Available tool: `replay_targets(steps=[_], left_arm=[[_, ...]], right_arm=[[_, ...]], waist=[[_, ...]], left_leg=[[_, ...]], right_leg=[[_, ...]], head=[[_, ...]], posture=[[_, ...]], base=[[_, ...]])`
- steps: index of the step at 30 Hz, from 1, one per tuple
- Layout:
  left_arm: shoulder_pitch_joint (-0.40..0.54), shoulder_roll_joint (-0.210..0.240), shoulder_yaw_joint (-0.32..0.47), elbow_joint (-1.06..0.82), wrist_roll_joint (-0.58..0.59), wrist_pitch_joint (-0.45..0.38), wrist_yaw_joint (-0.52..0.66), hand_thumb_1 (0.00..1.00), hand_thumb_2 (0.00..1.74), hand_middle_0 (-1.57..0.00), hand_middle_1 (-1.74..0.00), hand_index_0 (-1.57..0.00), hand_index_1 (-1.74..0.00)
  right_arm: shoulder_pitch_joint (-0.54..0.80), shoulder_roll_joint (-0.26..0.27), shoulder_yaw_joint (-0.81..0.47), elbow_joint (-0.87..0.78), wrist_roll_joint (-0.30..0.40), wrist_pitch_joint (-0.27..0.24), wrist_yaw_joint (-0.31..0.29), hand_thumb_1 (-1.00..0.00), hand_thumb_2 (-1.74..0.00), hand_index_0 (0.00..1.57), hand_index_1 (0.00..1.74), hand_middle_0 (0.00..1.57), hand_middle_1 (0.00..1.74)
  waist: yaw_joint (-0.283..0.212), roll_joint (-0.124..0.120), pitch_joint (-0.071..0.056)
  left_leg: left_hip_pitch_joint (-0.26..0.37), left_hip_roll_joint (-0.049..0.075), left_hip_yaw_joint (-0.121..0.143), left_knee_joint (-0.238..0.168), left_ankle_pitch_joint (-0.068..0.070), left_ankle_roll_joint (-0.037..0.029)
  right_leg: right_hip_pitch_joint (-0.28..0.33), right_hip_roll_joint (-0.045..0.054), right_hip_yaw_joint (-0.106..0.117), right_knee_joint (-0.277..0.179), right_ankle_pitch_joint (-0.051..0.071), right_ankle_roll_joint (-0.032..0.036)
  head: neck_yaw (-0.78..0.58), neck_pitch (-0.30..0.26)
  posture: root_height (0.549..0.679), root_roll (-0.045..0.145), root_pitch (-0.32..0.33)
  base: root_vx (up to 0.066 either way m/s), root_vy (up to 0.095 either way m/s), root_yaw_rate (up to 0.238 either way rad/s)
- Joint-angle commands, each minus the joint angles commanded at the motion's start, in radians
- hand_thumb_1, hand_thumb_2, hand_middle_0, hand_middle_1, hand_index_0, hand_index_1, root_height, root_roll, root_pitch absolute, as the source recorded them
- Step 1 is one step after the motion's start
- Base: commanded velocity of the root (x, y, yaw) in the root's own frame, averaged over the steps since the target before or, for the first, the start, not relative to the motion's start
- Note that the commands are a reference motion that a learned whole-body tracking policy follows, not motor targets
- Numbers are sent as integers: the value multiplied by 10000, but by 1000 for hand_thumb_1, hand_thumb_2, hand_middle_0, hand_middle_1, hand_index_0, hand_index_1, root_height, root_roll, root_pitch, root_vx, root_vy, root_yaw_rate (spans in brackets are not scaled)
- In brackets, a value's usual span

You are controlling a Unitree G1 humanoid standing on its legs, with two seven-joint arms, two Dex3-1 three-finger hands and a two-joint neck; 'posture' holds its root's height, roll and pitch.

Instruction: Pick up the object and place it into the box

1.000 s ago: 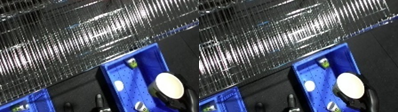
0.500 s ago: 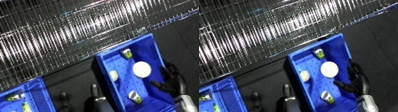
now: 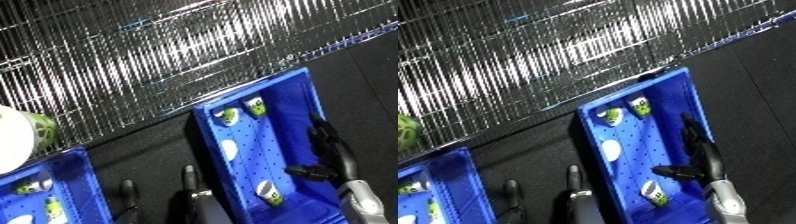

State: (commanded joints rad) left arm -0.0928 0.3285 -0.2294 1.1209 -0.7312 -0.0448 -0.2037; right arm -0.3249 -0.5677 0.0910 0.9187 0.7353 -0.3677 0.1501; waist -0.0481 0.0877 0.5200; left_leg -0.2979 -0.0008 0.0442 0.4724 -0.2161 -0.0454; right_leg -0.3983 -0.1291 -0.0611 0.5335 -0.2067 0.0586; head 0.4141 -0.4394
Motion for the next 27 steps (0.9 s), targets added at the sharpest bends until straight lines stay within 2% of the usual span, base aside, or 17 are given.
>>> replay_targets(steps=[5, 9, 15, 20, 24, 27], left_arm=[[-181, 189, 130, 76, 307, 131, 25, 0, 0, 0, 0, 0, 0], [-460, 333, 161, 239, 437, 161, 29, 0, 0, 0, 0, 0, 0], [-751, 405, 85, 466, 568, 207, -5, 0, 0, 0, 0, 0, 0], [-837, 387, -26, 682, 759, 184, -87, 0, 0, 0, 0, 0, 0], [-951, 380, -149, 776, 922, 158, -149, 0, 0, 0, 0, 0, 0], [-971, 383, -222, 731, 1028, 127, -157, 0, 0, 0, 0, 0, 0]], right_arm=[[-136, 253, 650, -528, -419, 257, 103, 0, 0, 0, 0, 0, 0], [-416, 474, 1133, -665, -397, 509, 164, 0, 0, 0, 0, 0, 0], [-721, 755, 1506, -566, -486, 1041, 162, 0, 0, 0, 0, 0, 0], [-690, 993, 1605, -197, -540, 1375, 130, 0, 0, 0, 0, 0, 0], [-658, 1116, 1635, 208, -507, 1505, 105, 0, 0, 0, 0, 0, 0], [-623, 1188, 1664, 318, -530, 1502, -160, 0, 0, 0, 0, 0, 0]], waist=[[158, -205, -2], [300, -334, -42], [479, -396, -129], [655, -413, -269], [806, -441, -397], [897, -468, -447]], left_leg=[[63, -1, -83, -14, -7, 26], [40, 34, -139, -78, 68, 15], [-26, 56, -269, -96, 172, -7], [65, 48, -376, -234, 263, -29], [41, 29, -432, -185, 261, -24], [-68, 33, -457, 0, 214, -17]], right_leg=[[167, 13, -60, 16, -62, 14], [235, 24, -139, 10, -84, 44], [278, 15, -246, 172, -206, 53], [418, -42, -369, 214, -303, 83], [497, -101, -466, 145, -289, 111], [498, -133, -515, 155, -265, 122]], head=[[-1426, 449], [-2251, 691], [-3305, 839], [-4513, 1335], [-5273, 1834], [-5656, 2092]], posture=[[660, 84, 44], [660, 78, 43], [659, 73, 40], [659, 71, 33], [659, 72, 31], [660, 72, 28]], base=[[-11, -42, 108], [-20, -51, 116], [-2, -17, 117], [12, -12, 159], [11, -30, 201], [2, -28, 197]])
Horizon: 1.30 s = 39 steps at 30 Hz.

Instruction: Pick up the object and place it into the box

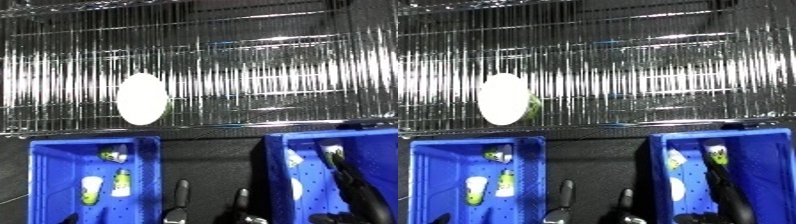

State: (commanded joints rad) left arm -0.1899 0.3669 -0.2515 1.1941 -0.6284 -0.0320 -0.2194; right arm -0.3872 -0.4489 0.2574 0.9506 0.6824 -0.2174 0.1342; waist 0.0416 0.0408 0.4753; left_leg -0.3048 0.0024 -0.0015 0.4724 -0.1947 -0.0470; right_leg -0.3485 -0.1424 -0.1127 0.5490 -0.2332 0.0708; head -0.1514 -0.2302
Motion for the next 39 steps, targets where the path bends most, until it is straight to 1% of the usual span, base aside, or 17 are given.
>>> replay_targets(steps=[3, 9, 15, 19, 23, 25, 29, 33, 36, 39], left_arm=[[-6, 5, -47, -61, -11, -18, -2, 0, 0, 0, 0, 0, 0], [2, -25, -75, -118, -105, -123, -21, 0, 0, 0, 0, 0, 0], [-137, 15, 17, -209, -424, -391, 17, 0, 0, 0, 0, 0, 0], [-200, 130, 96, -661, -662, -940, 136, 0, 0, 0, 0, 0, 0], [-244, 408, 19, -1808, -486, -1748, 612, 0, 0, 0, 0, 0, 0], [-238, 578, -40, -2583, -289, -2178, 902, 0, 0, 0, 0, 0, 0], [-108, 905, -126, -4223, -49, -3009, 1427, 0, 0, 0, 0, 0, 0], [152, 1320, -157, -5997, 82, -3660, 1928, 0, 0, 0, 0, 0, 0], [335, 1608, 37, -7195, 105, -4050, 2077, 0, 0, 0, 0, 0, 0], [435, 1798, 308, -8298, -33, -4352, 2101, 0, 0, 0, 0, 0, 0]], right_arm=[[14, 58, 60, 31, -41, 52, -279, 0, 0, 0, 0, 0, 0], [-17, 216, 338, 246, -198, 152, -268, 0, 0, 0, 0, 0, 0], [-148, 352, 629, 593, -105, 226, -178, 0, 0, 0, 0, 0, 0], [-129, 460, 726, 757, -22, 199, -142, 0, 0, 0, 0, 0, 0], [-82, 516, 769, 835, 170, 125, -122, 0, 0, 0, 0, 0, 0], [-1, 525, 748, 827, 312, 78, -131, 0, 0, 0, 0, 0, 0], [297, 559, 649, 853, 501, -110, -93, 0, 0, 0, 0, 0, 0], [669, 562, 506, 949, 737, -329, 40, 0, 0, 0, 0, 0, 0], [878, 539, 380, 1011, 905, -405, 149, 0, 0, 0, 0, 0, 0], [1026, 520, 275, 1097, 1037, -461, 265, 0, 0, 0, 0, 0, 0]], waist=[[53, -20, 8], [191, -54, 36], [414, -149, 54], [585, -259, 119], [783, -393, 245], [895, -452, 318], [1108, -539, 421], [1326, -611, 447], [1458, -648, 447], [1565, -673, 447]], left_leg=[[-118, 9, -15, 213, -56, 23], [-270, -8, -80, 456, -136, 61], [-408, -27, -186, 604, -164, 82], [-459, -3, -274, 650, -182, 93], [-562, 31, -351, 678, -192, 100], [-584, 30, -409, 651, -185, 106], [-519, 12, -526, 531, -181, 112], [-473, -20, -654, 419, -181, 104], [-470, -55, -731, 373, -180, 91], [-479, -97, -787, 351, -196, 81]], right_leg=[[-43, -14, -22, 111, -15, -14], [-107, -32, -72, 260, -73, -33], [-108, -55, -209, 310, -117, -39], [-58, -76, -340, 345, -154, -39], [-79, -74, -486, 434, -181, -41], [-74, -72, -559, 473, -193, -39], [31, -116, -709, 475, -224, -31], [126, -186, -876, 469, -257, -34], [175, -229, -980, 473, -277, -49], [210, -260, -1064, 473, -299, -74]], head=[[-536, 170], [-1357, 312], [-2248, 108], [-2476, -29], [-2561, -481], [-2559, -838], [-2425, -1375], [-2117, -1626], [-1818, -1678], [-1469, -1717]], posture=[[659, 71, 25], [657, 67, 23], [656, 62, 24], [656, 56, 23], [655, 50, 26], [655, 48, 26], [655, 46, 24], [656, 46, 24], [656, 46, 24], [657, 47, 25]], base=[[-4, -4, 101], [-4, 11, 83], [-11, 2, 103], [-7, -2, 91], [-33, -17, 109], [-27, -31, 136], [1, -28, 139], [21, -31, 146], [23, -26, 129], [17, -21, 117]])
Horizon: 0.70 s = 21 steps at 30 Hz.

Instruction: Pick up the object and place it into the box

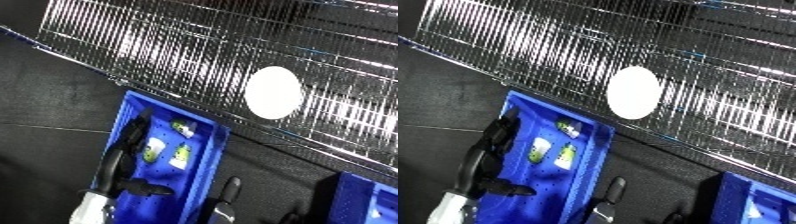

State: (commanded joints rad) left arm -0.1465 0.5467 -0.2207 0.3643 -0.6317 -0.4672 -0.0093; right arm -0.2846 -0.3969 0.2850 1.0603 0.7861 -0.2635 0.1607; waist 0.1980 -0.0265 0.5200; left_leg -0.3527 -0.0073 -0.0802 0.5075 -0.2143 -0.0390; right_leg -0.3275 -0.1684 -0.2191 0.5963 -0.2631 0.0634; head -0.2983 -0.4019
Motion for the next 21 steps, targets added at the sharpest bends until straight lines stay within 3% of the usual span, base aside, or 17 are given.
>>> replay_targets(steps=[11, 15, 21], left_arm=[[-249, 196, 282, -2322, -65, -95, -438, 0, 0, 0, 0, 0, 0], [-498, 202, 144, -2411, 35, 77, -380, 0, 0, 0, 0, 0, 0], [-1052, 146, -139, -2183, 194, 223, -86, 0, 0, 0, 0, 0, 0]], right_arm=[[23, 94, -141, 281, 654, 131, 436, 0, 0, 0, 0, 0, 0], [34, 142, -133, 318, 1041, 309, 859, 0, 0, 0, 0, 0, 0], [53, 133, -87, 360, 1207, 445, 1109, 0, 0, 0, 0, 0, 0]], waist=[[222, -171, 0], [97, -220, 0], [-196, -271, 0]], left_leg=[[-96, -97, -94, 128, -99, -17], [-157, -87, -30, 273, -172, 19], [-377, -56, 119, 597, -318, 95]], right_leg=[[32, -63, -181, 75, 38, 7], [-53, -38, -97, 141, 71, 30], [-369, 90, 185, 314, 119, 62]], head=[[780, 2], [663, 208], [535, 438]], posture=[[657, 44, 23], [656, 41, 23], [653, 35, 31]], base=[[26, -28, 60], [25, 9, -86], [9, 20, -151]])
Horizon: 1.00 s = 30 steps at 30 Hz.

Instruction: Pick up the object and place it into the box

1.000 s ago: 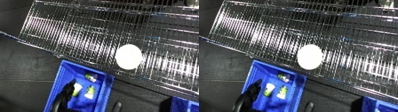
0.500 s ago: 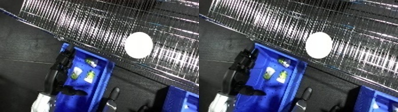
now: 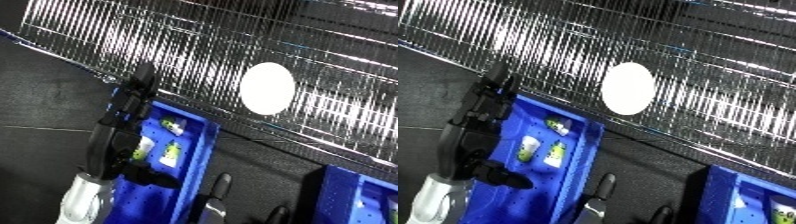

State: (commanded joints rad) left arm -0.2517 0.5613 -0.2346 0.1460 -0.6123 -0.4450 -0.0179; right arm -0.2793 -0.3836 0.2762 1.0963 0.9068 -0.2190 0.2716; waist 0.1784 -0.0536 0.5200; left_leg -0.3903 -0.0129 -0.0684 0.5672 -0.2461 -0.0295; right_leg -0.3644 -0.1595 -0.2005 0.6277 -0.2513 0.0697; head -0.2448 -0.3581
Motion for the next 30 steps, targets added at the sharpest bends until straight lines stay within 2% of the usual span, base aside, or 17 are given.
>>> replay_targets(steps=[8, 13, 17, 23, 30], left_arm=[[-889, -201, -294, 493, 295, -192, 402, 0, 0, 0, 0, 0, 0], [-1371, -118, -437, 712, 941, -155, 805, 0, 0, 0, 0, 0, 0], [-1689, -42, -453, 917, 966, -87, 1064, 0, 0, 0, 0, 0, 0], [-2222, -11, -398, 1510, 927, -47, 1197, 0, 0, 0, 0, 0, 0], [-2920, 72, -385, 2247, 941, -112, 1377, 0, 0, 0, 0, 0, 0]], right_arm=[[-114, -115, 128, -76, -24, 20, 211, 0, 0, 0, 0, 0, 0], [-150, -208, 198, -295, -118, 35, 203, 0, 0, 0, 0, 0, 0], [-118, -320, 306, -597, -144, 3, 185, 0, 0, 0, 0, 0, 0], [-34, -367, 466, -1093, -206, -19, 62, 0, 0, 0, 0, 0, 0], [-69, -399, 723, -1507, -279, -68, -89, 0, 0, 0, 0, 0, 0]], waist=[[-414, -117, 0], [-637, -213, 0], [-817, -291, 0], [-1073, -442, 0], [-1327, -576, 0]], left_leg=[[-453, 106, 210, 543, -215, 81], [-770, 186, 275, 877, -343, 130], [-1058, 222, 323, 1139, -442, 165], [-1473, 319, 362, 1464, -562, 186], [-1894, 451, 411, 1592, -579, 170]], right_leg=[[-577, 184, 332, 301, 68, 28], [-947, 289, 487, 512, 109, 57], [-1276, 400, 618, 687, 119, 68], [-1734, 520, 735, 924, 129, 77], [-2216, 636, 840, 1047, 184, 108]], head=[[-229, 488], [-336, 979], [-665, 1227], [-843, 1682], [-843, 1997]], posture=[[648, 28, 47], [645, 22, 60], [642, 18, 73], [638, 12, 94], [635, 6, 122]], base=[[0, 25, -163], [10, 25, -140], [-1, 29, -130], [-1, 12, -88], [-13, 16, -66]])
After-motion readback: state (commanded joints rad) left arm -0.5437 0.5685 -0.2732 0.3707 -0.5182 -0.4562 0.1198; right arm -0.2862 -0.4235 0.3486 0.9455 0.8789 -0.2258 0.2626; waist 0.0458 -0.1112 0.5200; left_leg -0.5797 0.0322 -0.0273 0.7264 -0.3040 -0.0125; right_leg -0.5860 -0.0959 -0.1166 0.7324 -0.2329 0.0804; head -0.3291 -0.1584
